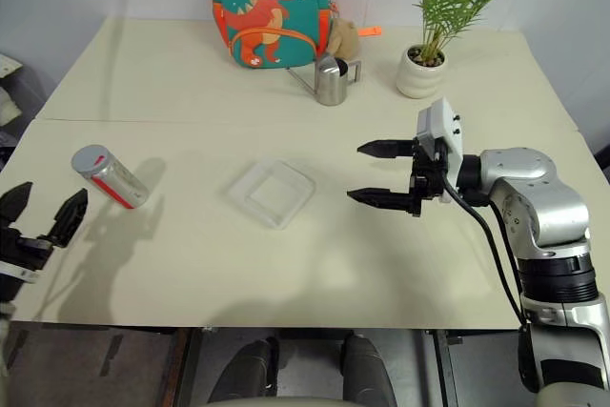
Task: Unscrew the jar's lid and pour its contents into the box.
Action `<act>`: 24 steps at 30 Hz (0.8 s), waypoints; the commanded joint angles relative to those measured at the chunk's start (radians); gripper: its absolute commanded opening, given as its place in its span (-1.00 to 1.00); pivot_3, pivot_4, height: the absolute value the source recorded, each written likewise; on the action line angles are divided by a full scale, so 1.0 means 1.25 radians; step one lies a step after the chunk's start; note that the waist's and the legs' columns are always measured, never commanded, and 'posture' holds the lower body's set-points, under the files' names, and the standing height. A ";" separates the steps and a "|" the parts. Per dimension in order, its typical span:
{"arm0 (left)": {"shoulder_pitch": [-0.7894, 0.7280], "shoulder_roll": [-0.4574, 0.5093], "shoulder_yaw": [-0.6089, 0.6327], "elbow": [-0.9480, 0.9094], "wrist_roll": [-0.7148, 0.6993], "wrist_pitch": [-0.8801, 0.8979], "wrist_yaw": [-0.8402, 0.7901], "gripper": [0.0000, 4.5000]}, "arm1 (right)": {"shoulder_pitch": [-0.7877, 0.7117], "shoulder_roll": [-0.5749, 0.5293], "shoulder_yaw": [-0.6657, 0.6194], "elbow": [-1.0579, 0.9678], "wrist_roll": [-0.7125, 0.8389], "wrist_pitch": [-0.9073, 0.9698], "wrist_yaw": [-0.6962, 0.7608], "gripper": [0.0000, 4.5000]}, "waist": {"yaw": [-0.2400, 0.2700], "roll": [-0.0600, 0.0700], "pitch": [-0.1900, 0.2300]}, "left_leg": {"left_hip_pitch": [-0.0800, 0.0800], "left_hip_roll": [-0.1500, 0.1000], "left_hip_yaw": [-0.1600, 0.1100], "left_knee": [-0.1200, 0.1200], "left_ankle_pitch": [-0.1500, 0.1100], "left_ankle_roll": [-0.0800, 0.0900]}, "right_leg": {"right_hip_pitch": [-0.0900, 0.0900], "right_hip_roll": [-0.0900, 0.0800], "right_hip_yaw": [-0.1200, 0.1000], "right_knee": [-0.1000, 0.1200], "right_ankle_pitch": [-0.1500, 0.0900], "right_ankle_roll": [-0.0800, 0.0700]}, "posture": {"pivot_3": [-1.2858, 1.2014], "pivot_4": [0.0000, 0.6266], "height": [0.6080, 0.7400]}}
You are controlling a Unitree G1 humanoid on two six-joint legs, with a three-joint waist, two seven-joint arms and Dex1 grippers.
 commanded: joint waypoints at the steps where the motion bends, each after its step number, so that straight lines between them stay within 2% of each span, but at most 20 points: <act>1: -0.007 -0.041 -0.036 -0.060 0.060 -0.020 0.088 0.99 | -0.023 0.010 0.010 0.021 0.006 -0.029 0.049 1.00 | 0.005 0.000 0.000 | 0.000 0.000 0.000 0.001 0.000 0.000 | 0.000 0.000 0.000 0.000 0.000 0.000 | 0.03 -0.52 1.00; 10: -0.086 -0.134 -0.125 -0.024 0.192 -0.022 0.267 0.99 | -0.091 0.066 0.044 0.130 -0.045 -0.100 0.066 1.00 | 0.012 0.000 0.000 | 0.001 0.000 0.000 0.002 0.001 0.000 | 0.001 0.001 0.000 0.001 0.002 0.001 | 0.03 -0.52 1.00; 16: -0.132 -0.152 -0.202 0.029 0.238 -0.037 0.275 0.99 | -0.101 0.082 0.044 0.146 -0.049 -0.120 0.071 1.00 | 0.013 0.000 0.000 | 0.000 -0.001 0.000 0.002 0.001 0.000 | 0.001 0.001 0.000 0.000 0.002 0.001 | 0.03 -0.52 1.00; 24: -0.221 -0.142 -0.226 0.150 0.272 -0.082 0.280 0.99 | -0.088 0.083 0.035 0.128 -0.048 -0.120 0.058 1.00 | 0.013 0.000 0.000 | 0.000 0.000 0.000 0.002 0.001 0.000 | 0.001 0.001 0.000 0.000 0.002 0.001 | 0.03 -0.52 1.00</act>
